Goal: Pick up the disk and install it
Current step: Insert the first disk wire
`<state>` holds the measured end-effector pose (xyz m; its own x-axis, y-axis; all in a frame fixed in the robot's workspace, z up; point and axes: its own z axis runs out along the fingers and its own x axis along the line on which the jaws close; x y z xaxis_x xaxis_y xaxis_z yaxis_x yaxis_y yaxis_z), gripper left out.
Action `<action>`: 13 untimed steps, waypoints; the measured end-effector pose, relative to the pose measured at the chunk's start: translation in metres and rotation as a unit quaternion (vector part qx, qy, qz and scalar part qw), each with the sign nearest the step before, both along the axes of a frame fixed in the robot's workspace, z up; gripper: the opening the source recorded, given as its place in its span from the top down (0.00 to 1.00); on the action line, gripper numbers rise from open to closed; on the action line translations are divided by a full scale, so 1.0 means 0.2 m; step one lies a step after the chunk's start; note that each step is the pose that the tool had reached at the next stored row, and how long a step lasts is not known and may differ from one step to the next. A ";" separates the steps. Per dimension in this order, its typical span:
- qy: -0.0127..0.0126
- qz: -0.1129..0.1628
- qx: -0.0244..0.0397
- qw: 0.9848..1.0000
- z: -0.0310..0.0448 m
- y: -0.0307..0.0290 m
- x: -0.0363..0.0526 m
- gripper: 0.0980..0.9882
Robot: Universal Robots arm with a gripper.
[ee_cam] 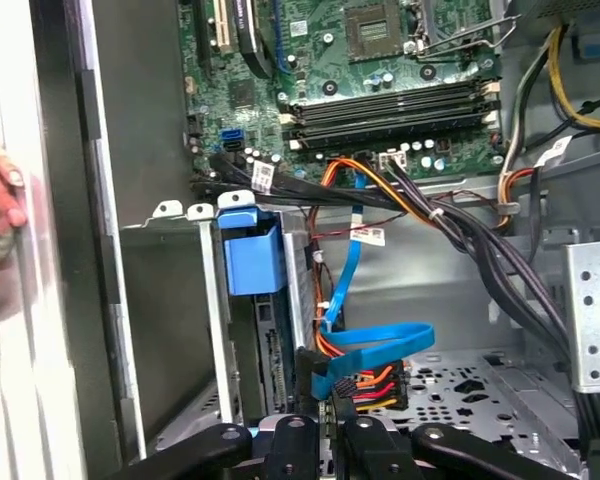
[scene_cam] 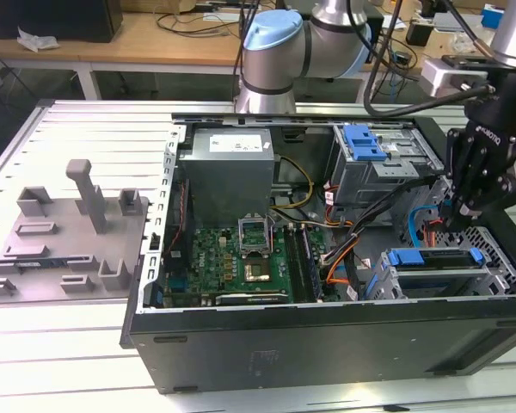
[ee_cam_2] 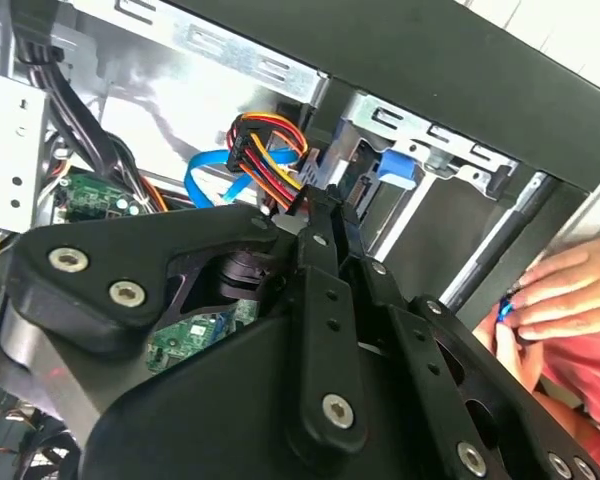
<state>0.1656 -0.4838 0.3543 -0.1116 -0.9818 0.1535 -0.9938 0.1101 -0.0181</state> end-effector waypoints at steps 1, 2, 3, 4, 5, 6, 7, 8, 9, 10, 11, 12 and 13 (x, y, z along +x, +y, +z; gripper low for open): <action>0.000 0.001 0.003 1.000 0.000 -0.015 0.000 0.92; 0.000 0.003 0.003 1.000 0.000 -0.019 0.000 0.92; 0.000 0.004 0.003 1.000 0.000 -0.023 0.000 0.92; 0.000 0.007 0.003 1.000 0.000 -0.028 0.000 0.92; 0.000 0.008 0.003 1.000 0.000 -0.031 0.000 0.92; 0.000 0.009 0.003 1.000 0.000 -0.036 0.000 0.92; 0.000 0.010 0.003 1.000 0.000 -0.042 0.000 0.92; 0.000 0.011 0.003 1.000 0.000 -0.053 0.000 0.92; 0.000 0.011 0.003 1.000 0.000 -0.065 0.000 0.92; 0.000 0.012 0.003 1.000 0.001 -0.074 0.000 0.92; 0.000 0.012 0.006 1.000 0.000 -0.090 0.000 0.92; 0.000 0.012 0.008 1.000 0.000 -0.099 0.000 0.92; 0.000 0.012 0.011 1.000 0.000 -0.106 0.000 0.92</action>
